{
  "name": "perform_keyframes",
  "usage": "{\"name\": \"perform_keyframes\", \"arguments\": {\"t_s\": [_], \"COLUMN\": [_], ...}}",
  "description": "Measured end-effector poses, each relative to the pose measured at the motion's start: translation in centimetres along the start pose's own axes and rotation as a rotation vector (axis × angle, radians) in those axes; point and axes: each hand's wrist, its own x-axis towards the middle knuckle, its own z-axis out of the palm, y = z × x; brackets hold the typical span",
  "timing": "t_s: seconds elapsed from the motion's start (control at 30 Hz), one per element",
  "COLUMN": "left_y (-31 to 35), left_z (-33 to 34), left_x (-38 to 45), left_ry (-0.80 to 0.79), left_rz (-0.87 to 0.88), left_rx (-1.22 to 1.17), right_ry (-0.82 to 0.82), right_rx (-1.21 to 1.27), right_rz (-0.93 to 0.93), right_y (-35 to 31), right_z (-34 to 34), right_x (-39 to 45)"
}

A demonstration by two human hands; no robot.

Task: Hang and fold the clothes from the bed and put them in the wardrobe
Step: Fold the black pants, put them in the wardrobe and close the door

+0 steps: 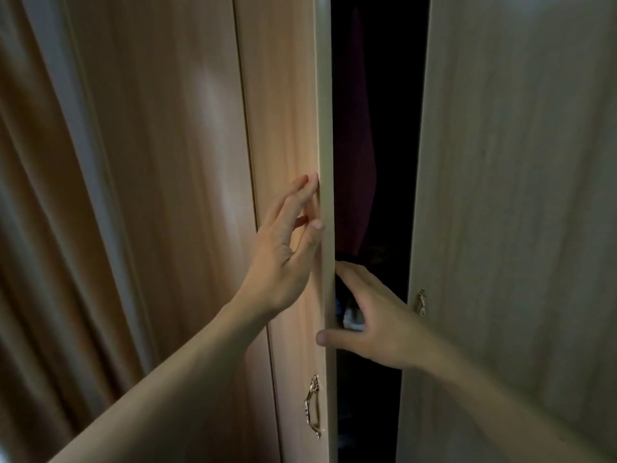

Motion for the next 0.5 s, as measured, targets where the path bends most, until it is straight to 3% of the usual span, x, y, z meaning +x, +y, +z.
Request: {"name": "perform_keyframes", "arguments": {"t_s": [0.2, 0.5], "left_y": [-0.4, -1.6], "left_z": [4.4, 11.2], "left_x": [1.8, 4.7], "left_ry": [-0.043, -0.131], "left_rz": [-0.019, -0.031], "left_rx": [0.048, 0.307], "right_ry": [0.024, 0.035], "right_rx": [0.032, -0.031], "right_rz": [0.054, 0.157], "right_y": [3.8, 10.8], "right_z": [-2.0, -5.8], "right_x": [-1.8, -1.6]}}
